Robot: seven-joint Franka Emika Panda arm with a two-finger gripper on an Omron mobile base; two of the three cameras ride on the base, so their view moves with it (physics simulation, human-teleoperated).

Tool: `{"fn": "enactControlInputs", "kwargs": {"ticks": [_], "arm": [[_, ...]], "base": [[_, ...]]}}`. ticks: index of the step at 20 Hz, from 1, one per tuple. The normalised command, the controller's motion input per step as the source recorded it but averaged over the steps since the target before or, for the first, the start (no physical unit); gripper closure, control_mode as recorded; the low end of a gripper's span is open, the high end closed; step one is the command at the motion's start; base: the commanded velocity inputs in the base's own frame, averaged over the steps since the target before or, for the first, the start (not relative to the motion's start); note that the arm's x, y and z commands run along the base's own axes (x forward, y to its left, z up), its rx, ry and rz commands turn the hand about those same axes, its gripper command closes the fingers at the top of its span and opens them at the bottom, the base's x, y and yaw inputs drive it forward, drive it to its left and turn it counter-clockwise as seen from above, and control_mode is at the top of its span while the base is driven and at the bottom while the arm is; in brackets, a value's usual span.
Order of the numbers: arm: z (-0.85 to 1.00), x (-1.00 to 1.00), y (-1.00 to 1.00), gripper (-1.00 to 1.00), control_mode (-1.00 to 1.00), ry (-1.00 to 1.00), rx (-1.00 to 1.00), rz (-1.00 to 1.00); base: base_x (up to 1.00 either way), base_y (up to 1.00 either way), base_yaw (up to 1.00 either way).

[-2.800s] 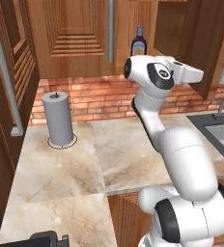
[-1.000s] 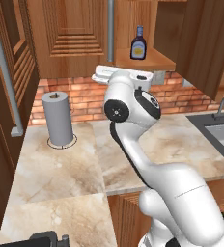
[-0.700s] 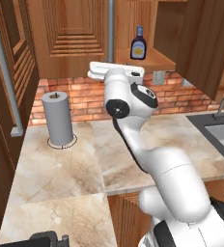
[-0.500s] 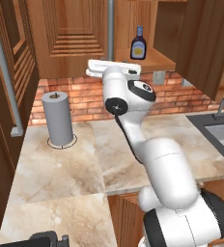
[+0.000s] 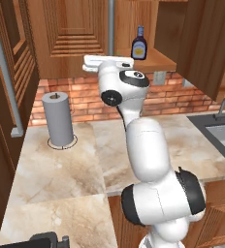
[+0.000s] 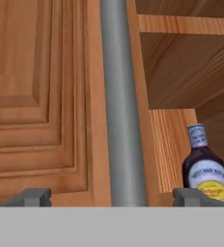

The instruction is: Move the mayonnaise and condiment bottle from the cabinet to the dining counter.

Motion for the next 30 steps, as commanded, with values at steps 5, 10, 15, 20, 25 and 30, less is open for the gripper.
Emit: {"fn": "enactControlInputs", "kwargs": {"ticks": [5, 10, 15, 20, 25, 30], "arm": [[0.11, 0.47, 0.12, -1.0, -1.0, 0.0, -0.03, 0.0], [0.05, 0.45, 0.06, 1.0, -1.0, 0.0, -0.02, 0.0], [0.0, 0.43, 0.19, 1.0, -1.0, 0.01, -0.02, 0.0], [0.03, 0.04, 0.56, 1.0, -1.0, 0.06, -0.03, 0.0], [0.16, -0.24, 0.98, 1.0, -1.0, 0.16, -0.04, -0.01], [0.28, -0.41, 1.0, 1.0, -1.0, 0.18, -0.03, -0.06]], "base": [[0.0, 0.0, 0.0], [0.0, 0.0, 0.0], [0.0, 0.0, 0.0], [0.0, 0.0, 0.0], [0.0, 0.0, 0.0], [0.0, 0.0, 0.0]]}}
